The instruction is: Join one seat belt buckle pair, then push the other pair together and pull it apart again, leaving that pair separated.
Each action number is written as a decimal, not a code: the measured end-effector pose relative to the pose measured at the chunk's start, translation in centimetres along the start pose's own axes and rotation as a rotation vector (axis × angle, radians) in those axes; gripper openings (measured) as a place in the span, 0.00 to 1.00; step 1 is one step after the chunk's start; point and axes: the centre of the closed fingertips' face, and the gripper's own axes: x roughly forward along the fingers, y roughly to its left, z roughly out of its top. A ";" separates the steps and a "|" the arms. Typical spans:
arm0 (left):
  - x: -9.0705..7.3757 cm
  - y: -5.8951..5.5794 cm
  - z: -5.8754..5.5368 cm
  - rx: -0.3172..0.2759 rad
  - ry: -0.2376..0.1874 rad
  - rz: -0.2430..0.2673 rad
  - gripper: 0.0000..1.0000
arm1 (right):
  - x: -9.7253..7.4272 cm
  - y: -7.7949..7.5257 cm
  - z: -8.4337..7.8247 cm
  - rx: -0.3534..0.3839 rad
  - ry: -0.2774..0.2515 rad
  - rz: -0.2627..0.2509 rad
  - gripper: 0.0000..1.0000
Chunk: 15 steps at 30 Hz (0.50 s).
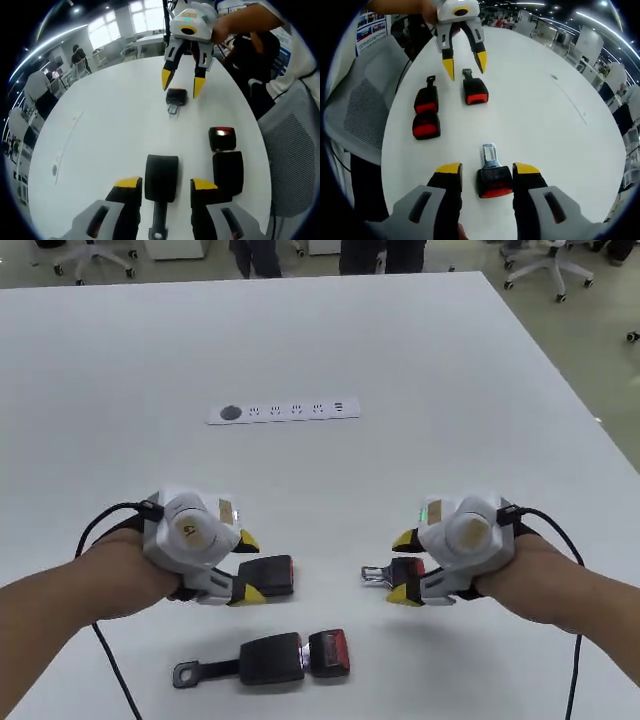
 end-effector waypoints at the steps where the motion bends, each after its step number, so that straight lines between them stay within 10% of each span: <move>1: 0.0 0.1 -0.1 0.003 0.006 -0.003 0.40 | 0.1 0.2 0.0 -0.004 0.008 0.008 0.38; 15: 2.0 0.6 -2.0 0.084 0.082 -0.050 0.40 | 1.5 -0.4 -3.0 -0.001 0.063 0.032 0.38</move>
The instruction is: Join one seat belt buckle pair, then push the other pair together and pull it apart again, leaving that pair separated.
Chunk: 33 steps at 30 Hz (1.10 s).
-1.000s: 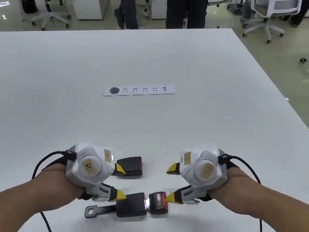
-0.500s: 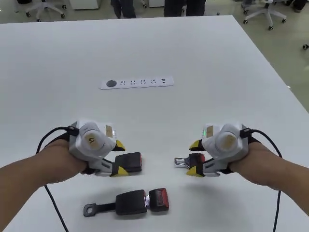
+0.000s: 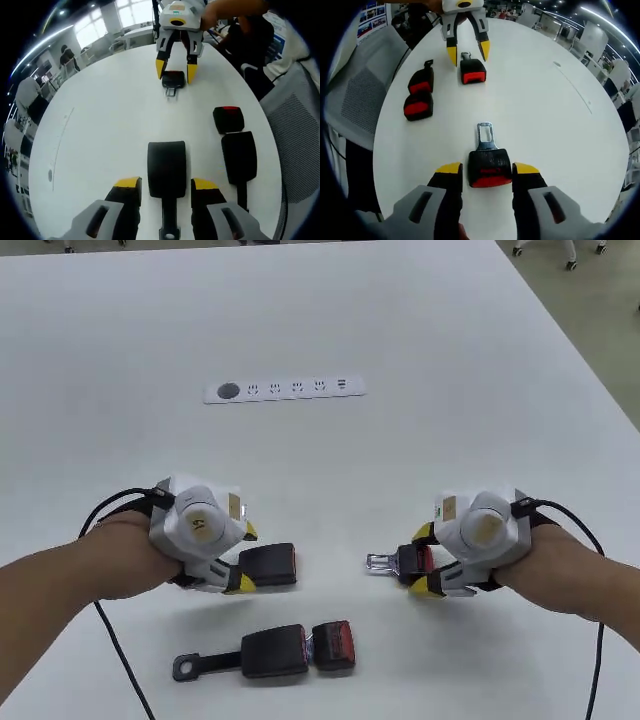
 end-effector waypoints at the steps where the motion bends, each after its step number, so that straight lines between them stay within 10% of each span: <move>1: 0.2 0.2 -0.2 0.002 0.008 -0.001 0.40 | 0.1 0.0 0.0 -0.003 -0.002 0.001 0.37; 18: 1.6 -0.2 -0.3 0.008 0.023 -0.057 0.34 | 0.7 -0.2 0.0 -0.041 -0.002 0.089 0.34; 33: 1.6 -0.3 -0.3 -0.001 0.031 -0.057 0.33 | 1.4 0.3 1.5 -0.056 -0.001 0.066 0.33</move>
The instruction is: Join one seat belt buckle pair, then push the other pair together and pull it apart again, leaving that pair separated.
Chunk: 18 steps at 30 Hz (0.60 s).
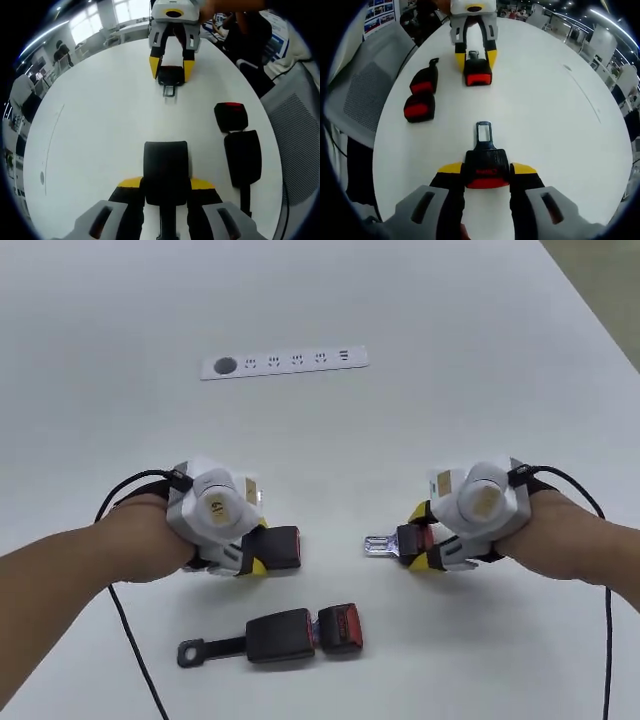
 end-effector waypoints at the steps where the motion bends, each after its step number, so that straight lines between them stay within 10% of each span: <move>1: 0.1 0.1 -0.1 0.002 -0.001 -0.001 0.33 | 0.1 -0.1 0.2 0.004 -0.006 0.003 0.33; 18: 0.1 -0.1 0.1 0.012 -0.001 -0.004 0.33 | 3.4 0.8 5.7 0.005 -0.044 -0.004 0.33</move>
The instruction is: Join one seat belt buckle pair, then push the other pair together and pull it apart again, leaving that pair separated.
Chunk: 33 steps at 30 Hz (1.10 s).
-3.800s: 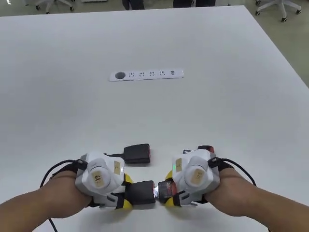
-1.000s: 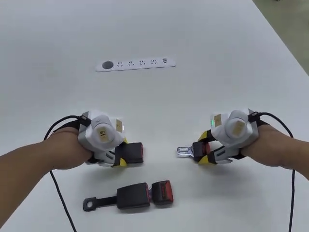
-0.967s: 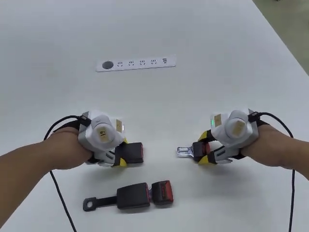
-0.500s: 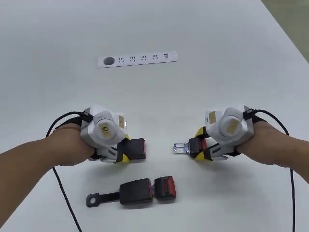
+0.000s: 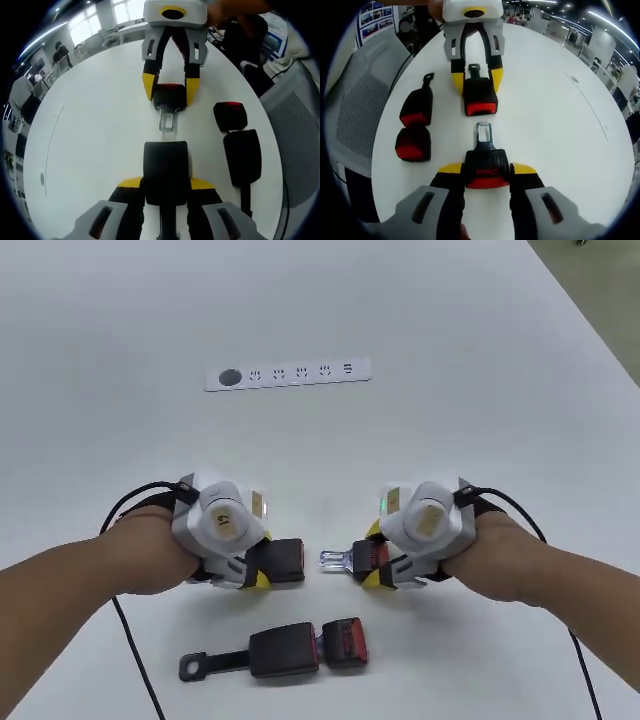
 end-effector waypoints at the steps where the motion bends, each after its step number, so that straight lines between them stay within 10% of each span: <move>1: 0.0 -0.1 0.1 0.002 0.002 -0.002 0.33 | 0.2 -0.1 0.3 0.002 -0.003 -0.002 0.33; 33: 0.2 0.3 -0.1 0.023 -0.007 -0.018 0.31 | 1.9 0.1 3.1 -0.048 -0.040 0.042 0.31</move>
